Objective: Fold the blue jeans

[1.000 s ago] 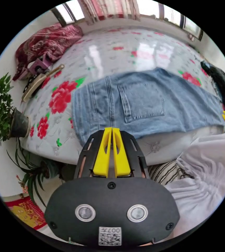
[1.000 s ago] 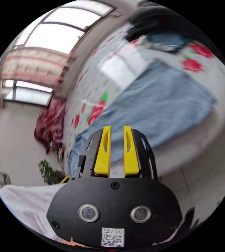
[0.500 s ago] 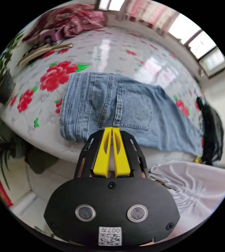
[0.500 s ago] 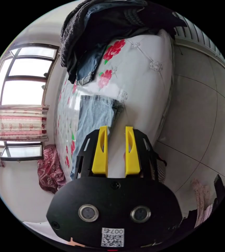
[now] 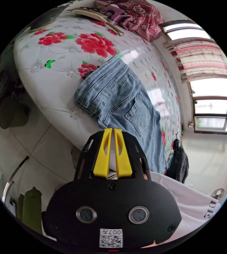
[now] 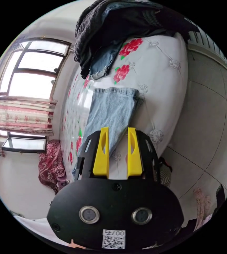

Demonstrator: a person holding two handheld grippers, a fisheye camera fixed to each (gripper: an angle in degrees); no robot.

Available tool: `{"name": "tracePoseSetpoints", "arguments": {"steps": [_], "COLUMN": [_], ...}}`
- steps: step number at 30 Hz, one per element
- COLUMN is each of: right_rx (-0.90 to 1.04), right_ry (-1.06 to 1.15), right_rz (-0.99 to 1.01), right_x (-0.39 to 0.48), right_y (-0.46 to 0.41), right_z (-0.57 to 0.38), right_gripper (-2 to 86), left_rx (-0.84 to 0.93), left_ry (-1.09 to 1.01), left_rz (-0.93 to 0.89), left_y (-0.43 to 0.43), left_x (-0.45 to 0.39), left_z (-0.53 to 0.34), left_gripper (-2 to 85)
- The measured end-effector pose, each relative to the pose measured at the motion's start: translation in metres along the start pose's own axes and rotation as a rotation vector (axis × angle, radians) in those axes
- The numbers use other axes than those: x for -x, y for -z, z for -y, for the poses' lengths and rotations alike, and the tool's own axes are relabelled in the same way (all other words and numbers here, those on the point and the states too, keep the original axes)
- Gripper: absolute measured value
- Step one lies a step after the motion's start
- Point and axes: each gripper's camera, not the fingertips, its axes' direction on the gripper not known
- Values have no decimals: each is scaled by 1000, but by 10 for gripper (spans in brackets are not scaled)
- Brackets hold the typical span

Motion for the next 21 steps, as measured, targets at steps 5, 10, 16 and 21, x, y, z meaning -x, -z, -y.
{"name": "tracePoseSetpoints", "arguments": {"steps": [5, 10, 16, 21], "right_rx": [-36, -11, 83, 281], "right_ry": [-97, -101, 473, 1224], "right_rz": [79, 129, 201, 176], "right_x": [-1, 28, 196, 363], "right_y": [-15, -25, -26, -69], "right_z": [-3, -4, -30, -158], "right_gripper": [36, 7, -1, -1], "left_rx": [-5, -31, -73, -106], "left_ry": [95, 178, 230, 270], "left_rz": [-129, -207, -278, -334], "left_y": [0, 2, 12, 10], "left_x": [18, 33, 50, 64], "left_z": [10, 15, 19, 22], "left_gripper": [59, 70, 85, 96]}}
